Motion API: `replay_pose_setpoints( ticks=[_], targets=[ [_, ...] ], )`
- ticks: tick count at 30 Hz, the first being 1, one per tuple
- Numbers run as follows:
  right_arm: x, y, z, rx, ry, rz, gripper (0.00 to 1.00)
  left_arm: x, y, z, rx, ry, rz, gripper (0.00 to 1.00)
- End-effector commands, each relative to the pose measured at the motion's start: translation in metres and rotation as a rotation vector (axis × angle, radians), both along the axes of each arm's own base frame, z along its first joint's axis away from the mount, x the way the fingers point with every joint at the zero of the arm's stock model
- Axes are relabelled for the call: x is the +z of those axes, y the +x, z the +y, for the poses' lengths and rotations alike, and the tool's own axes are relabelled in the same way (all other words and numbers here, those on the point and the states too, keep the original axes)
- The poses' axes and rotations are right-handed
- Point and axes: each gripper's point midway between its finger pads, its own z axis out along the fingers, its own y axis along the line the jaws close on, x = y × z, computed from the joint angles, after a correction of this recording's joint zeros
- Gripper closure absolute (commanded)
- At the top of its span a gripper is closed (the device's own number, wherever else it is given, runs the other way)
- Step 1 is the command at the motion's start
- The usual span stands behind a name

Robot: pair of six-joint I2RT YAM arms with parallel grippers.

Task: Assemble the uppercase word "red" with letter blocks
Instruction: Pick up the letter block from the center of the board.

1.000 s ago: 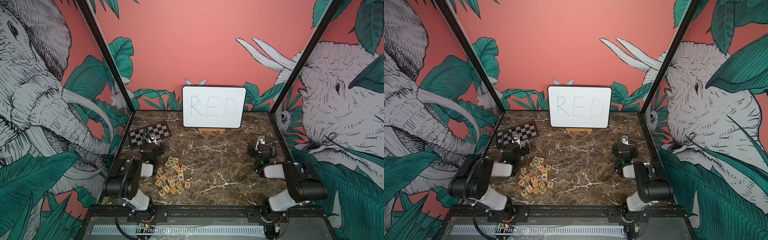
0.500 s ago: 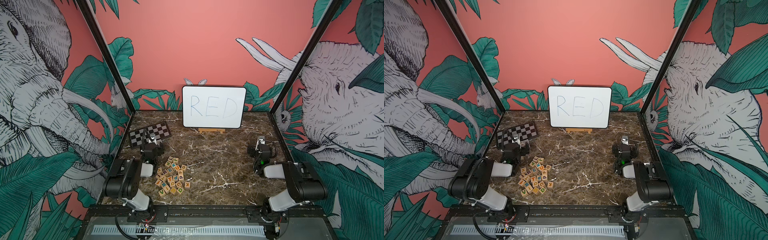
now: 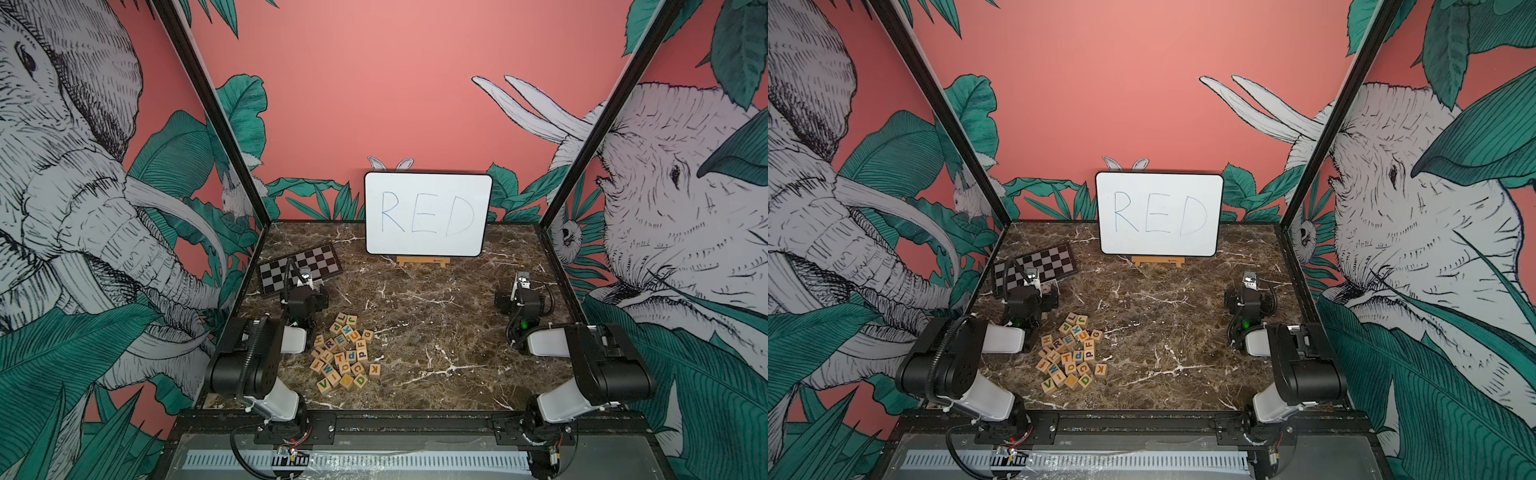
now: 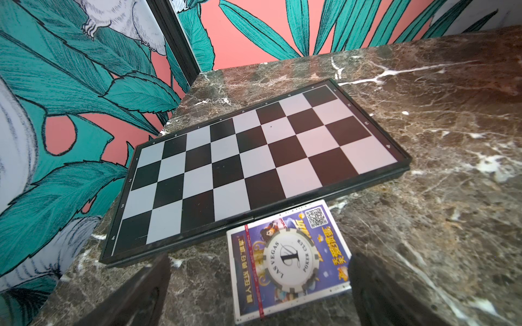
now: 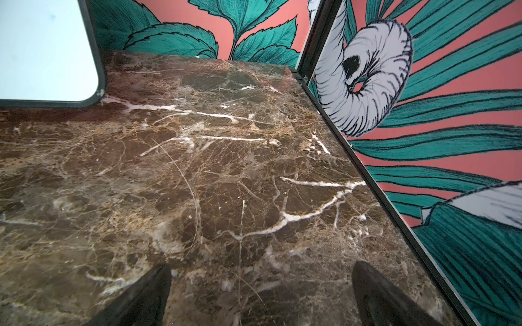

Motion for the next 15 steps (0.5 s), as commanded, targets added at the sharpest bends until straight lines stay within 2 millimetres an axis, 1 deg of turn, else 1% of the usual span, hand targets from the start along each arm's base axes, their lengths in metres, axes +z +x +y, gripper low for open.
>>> replay_pose_setpoints(
  ticks=[1,15],
  targets=[
    [0.0154,0.0067,0.0008,-0.003,0.011,-0.057,0.01,0.0147,0.0057,-0.0019,-0.003,-0.011,-0.049,0.01],
    [0.0167,0.006,0.0011,0.0,0.008,-0.063,0.01,0.0154,0.0051,-0.0018,-0.003,-0.013,-0.053,0.0]
  ],
)
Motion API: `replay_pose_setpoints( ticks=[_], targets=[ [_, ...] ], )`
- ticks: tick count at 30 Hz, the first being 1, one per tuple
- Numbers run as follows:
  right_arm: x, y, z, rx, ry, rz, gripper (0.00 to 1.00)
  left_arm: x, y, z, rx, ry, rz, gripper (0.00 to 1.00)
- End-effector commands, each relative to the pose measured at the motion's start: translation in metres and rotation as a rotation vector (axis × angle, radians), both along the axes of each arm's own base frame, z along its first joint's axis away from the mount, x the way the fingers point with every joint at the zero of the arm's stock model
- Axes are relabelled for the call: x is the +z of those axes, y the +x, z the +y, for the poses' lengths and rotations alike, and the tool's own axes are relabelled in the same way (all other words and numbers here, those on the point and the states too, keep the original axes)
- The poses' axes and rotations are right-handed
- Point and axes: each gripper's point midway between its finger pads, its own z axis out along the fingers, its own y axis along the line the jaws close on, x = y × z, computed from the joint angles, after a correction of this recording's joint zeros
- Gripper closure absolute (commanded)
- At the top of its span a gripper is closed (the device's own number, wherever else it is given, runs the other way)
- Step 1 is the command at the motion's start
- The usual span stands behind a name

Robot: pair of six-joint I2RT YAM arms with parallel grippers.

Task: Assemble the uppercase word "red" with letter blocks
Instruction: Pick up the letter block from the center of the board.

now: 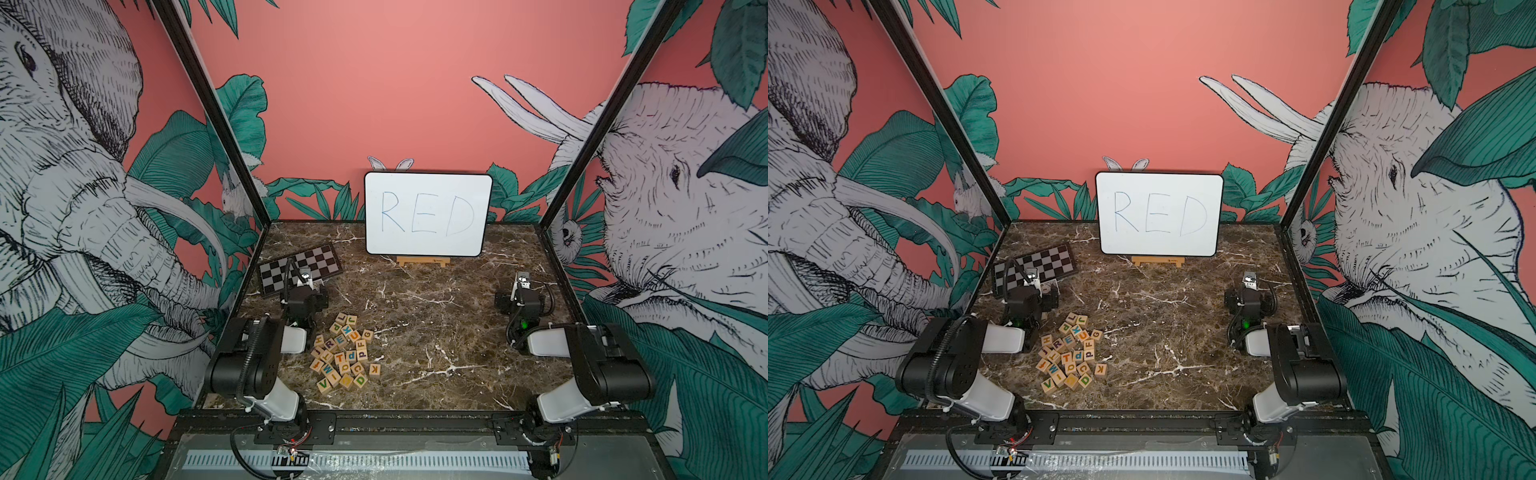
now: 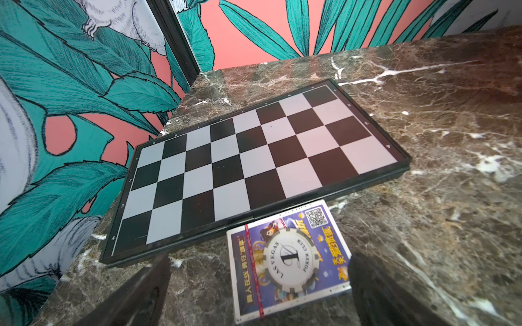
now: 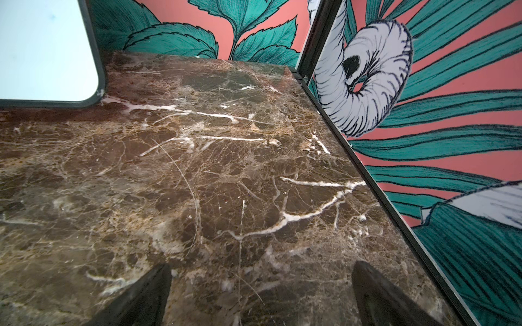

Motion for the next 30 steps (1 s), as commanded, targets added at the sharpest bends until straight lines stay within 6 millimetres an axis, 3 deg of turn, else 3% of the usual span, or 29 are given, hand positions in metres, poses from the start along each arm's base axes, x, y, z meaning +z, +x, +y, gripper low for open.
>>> replay_pose_setpoints(
  ticks=[1,4,7,10,12,15,16,19,22,26,30],
  targets=[
    [0.02,0.008,0.003,0.011,0.008,-0.073,0.01,0.016,0.005,-0.002,-0.002,-0.013,-0.053,0.0],
    [0.038,0.006,0.006,0.031,0.002,-0.023,0.01,0.022,0.0,-0.001,0.001,-0.013,-0.08,0.0],
    [0.07,-0.011,0.0,0.001,-0.007,-0.032,0.01,0.039,-0.007,0.001,0.004,0.0,-0.115,0.0],
    [0.108,-0.031,-0.001,-0.035,0.088,-0.14,0.01,0.058,-0.02,0.019,0.164,-0.091,-0.013,0.01],
    [0.126,-0.047,-0.005,-0.09,0.202,-0.175,0.01,0.081,-0.034,0.033,0.319,-0.226,-0.006,0.0],
    [0.128,-0.084,-0.018,-0.235,0.363,-0.189,0.01,0.1,-0.062,0.029,0.383,-0.398,0.054,0.0],
    [0.13,-0.087,-0.014,-0.209,0.389,-0.206,0.01,0.103,-0.068,0.029,0.408,-0.452,0.042,0.0],
    [0.133,-0.09,0.01,-0.066,0.46,-0.217,0.01,0.107,-0.077,0.012,0.341,-0.602,0.022,0.01],
    [0.118,-0.09,0.027,0.011,0.5,-0.124,0.01,0.107,-0.086,-0.02,0.196,-0.712,0.11,0.01],
    [0.103,-0.076,0.06,0.165,0.543,-0.042,0.01,0.097,-0.103,-0.045,0.1,-0.765,0.256,0.03],
    [0.099,-0.069,0.103,0.301,0.518,0.039,0.01,0.09,-0.113,-0.065,0.03,-0.781,0.391,0.14]
  ],
)
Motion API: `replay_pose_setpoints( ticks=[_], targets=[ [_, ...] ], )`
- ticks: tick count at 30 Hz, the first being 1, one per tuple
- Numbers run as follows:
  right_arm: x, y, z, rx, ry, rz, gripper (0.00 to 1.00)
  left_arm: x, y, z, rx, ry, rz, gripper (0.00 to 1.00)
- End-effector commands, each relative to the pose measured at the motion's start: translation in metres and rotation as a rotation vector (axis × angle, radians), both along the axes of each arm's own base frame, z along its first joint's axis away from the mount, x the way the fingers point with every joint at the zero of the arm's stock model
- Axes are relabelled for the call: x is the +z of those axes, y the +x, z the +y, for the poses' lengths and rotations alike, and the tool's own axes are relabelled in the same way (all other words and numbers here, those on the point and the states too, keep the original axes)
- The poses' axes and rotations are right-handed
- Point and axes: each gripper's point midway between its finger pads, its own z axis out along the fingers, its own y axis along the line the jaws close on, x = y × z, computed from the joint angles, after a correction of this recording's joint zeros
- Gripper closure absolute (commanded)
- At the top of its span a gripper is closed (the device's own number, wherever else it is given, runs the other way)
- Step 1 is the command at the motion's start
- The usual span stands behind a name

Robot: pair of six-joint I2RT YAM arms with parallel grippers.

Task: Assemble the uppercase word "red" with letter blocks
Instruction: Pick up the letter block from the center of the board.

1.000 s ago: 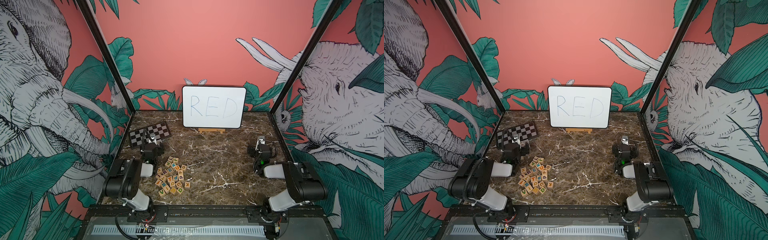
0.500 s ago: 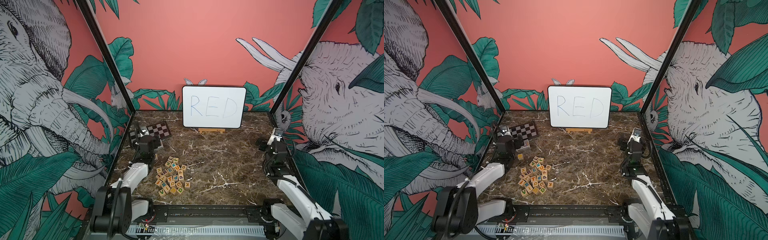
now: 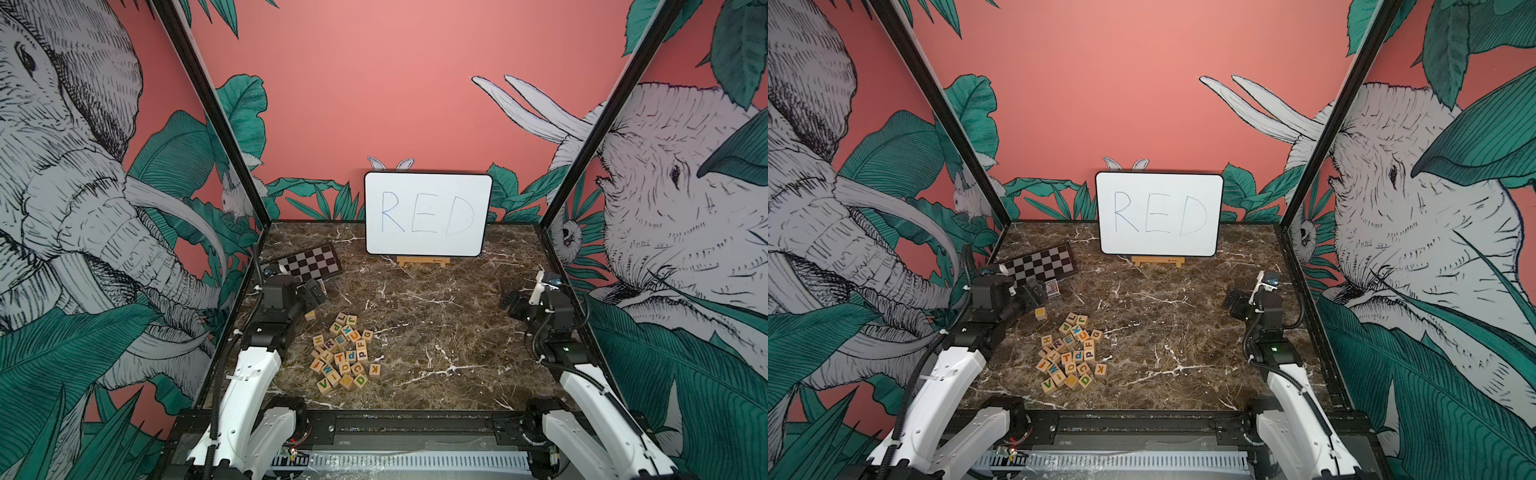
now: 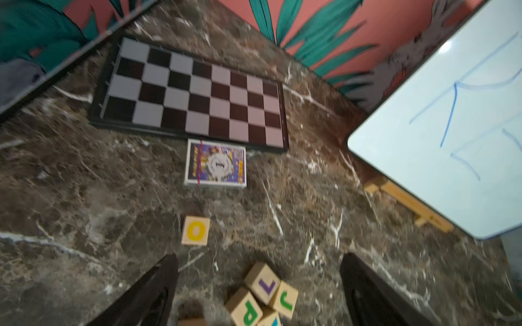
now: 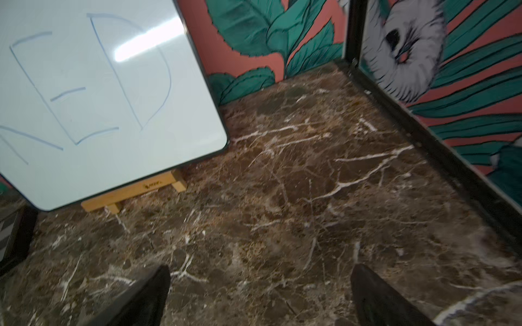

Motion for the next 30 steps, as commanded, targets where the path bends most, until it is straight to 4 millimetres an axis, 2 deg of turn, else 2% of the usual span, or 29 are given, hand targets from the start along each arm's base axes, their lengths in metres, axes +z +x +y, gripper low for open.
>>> replay_pose_setpoints(
  ticks=[1,4,6,8,13,18,21,25,30],
  targets=[
    [0.011,0.002,0.046,0.17,0.009,-0.006,0.01,-0.009,-0.022,-0.022,-0.098,-0.062,0.149,0.15],
    [0.01,-0.002,0.085,0.28,-0.036,0.017,0.01,-0.017,-0.034,-0.024,-0.1,-0.005,0.222,0.15],
    [0.0,-0.005,0.109,0.362,-0.044,0.011,0.01,-0.021,-0.041,-0.027,-0.096,0.039,0.253,0.15],
    [-0.01,-0.007,0.122,0.4,-0.046,0.016,0.01,-0.023,-0.045,-0.027,-0.084,0.042,0.284,0.15],
    [-0.004,-0.009,0.156,0.513,-0.104,-0.118,0.02,-0.033,-0.056,-0.029,-0.027,-0.02,0.338,0.2],
    [-0.024,-0.01,0.182,0.616,-0.142,-0.092,0.08,-0.04,-0.063,-0.027,-0.016,-0.012,0.391,0.24],
    [-0.028,-0.017,0.192,0.661,-0.165,-0.104,0.09,-0.043,-0.063,-0.03,-0.025,-0.026,0.404,0.24],
    [-0.032,-0.023,0.196,0.694,-0.15,-0.111,0.09,-0.051,-0.064,-0.045,-0.078,-0.093,0.415,0.24],
    [-0.043,-0.024,0.194,0.688,-0.163,-0.07,0.13,-0.063,-0.081,-0.041,-0.062,-0.079,0.472,0.28]
  ],
)
